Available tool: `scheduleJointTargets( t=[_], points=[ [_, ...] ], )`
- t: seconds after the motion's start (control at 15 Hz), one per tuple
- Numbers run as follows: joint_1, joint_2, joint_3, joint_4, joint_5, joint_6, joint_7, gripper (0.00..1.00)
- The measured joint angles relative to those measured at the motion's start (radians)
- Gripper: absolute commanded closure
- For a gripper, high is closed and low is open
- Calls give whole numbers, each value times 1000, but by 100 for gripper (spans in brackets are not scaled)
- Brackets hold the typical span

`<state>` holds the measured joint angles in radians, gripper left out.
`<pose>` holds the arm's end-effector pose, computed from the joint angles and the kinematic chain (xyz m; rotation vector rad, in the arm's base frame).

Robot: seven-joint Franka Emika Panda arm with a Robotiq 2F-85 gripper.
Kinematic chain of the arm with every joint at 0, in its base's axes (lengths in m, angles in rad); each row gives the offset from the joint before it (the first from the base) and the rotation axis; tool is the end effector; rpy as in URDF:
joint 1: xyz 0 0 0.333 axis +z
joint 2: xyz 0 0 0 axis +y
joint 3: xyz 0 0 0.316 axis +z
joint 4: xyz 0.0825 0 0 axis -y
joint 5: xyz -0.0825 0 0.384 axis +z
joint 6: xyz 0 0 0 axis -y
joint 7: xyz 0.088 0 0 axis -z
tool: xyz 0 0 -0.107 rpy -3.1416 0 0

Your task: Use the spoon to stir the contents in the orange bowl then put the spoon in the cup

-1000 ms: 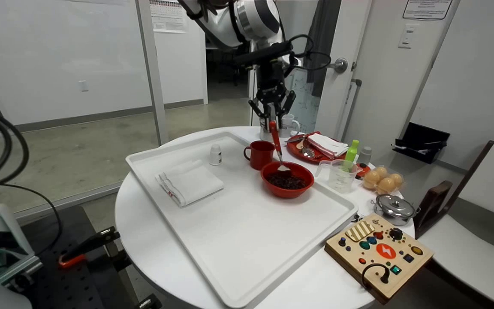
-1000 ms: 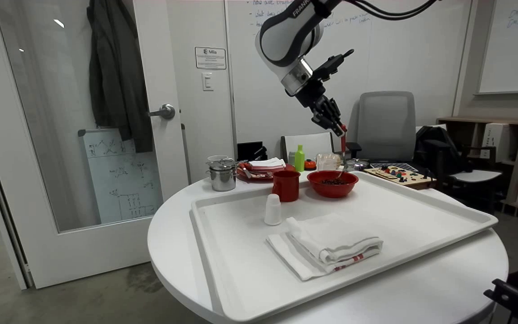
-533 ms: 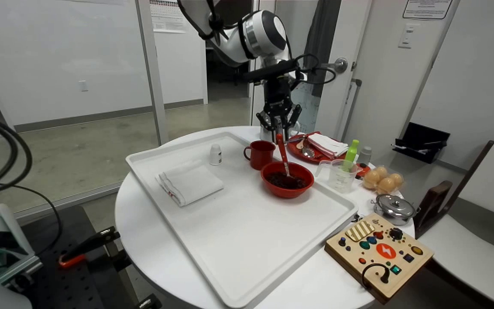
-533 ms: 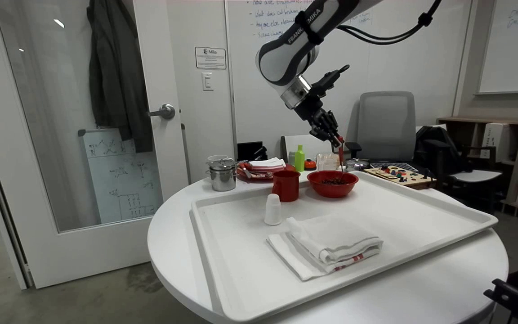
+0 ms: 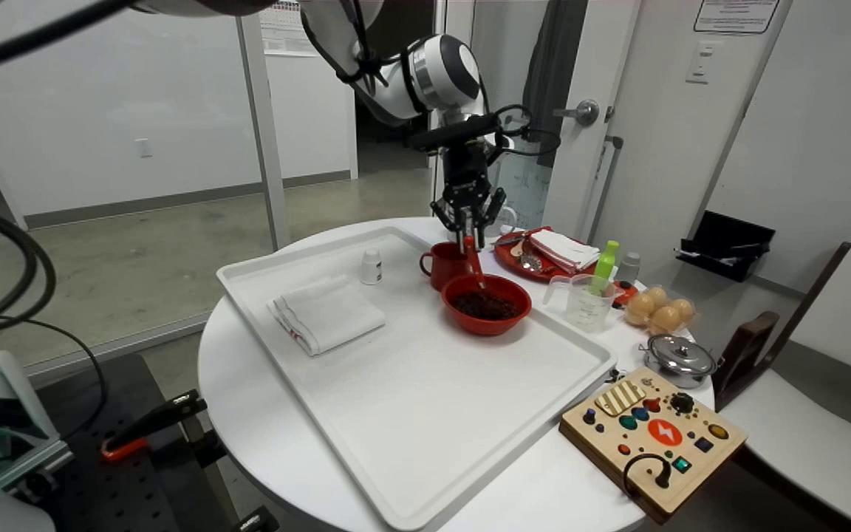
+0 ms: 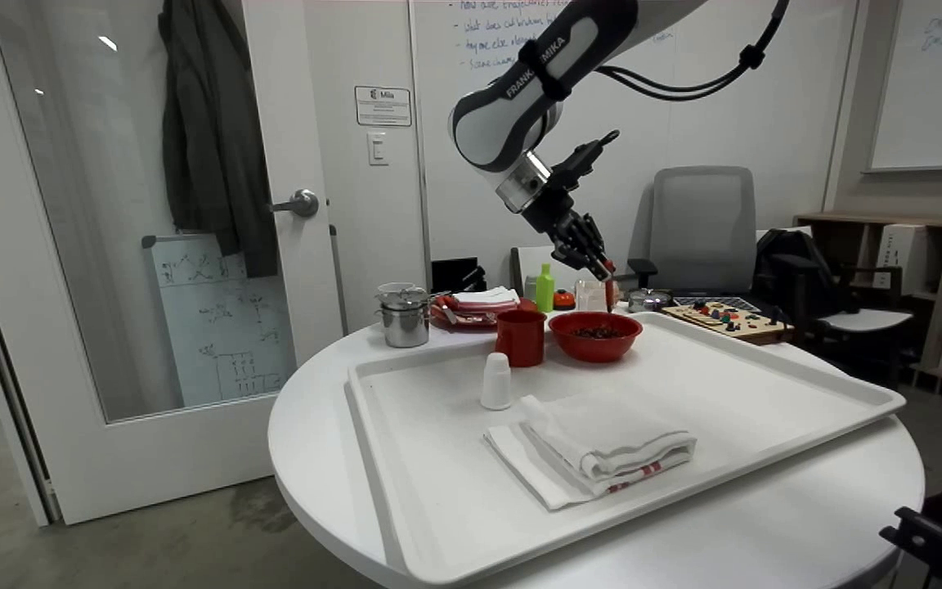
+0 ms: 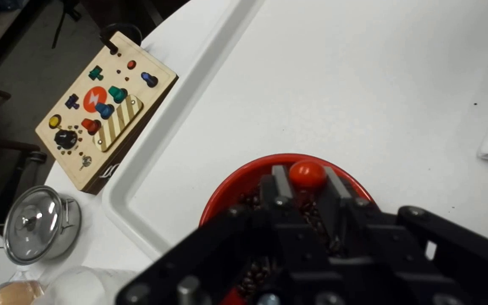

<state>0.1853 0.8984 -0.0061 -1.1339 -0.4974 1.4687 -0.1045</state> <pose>0.7011 0.0722 0.2435 2.4847 0.4767 -0.7063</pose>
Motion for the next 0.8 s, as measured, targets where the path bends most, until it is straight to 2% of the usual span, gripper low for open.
scheduleJointTargets(
  t=[0.8],
  points=[
    [100,-11,34,15,-1,0,-79,88]
  ],
)
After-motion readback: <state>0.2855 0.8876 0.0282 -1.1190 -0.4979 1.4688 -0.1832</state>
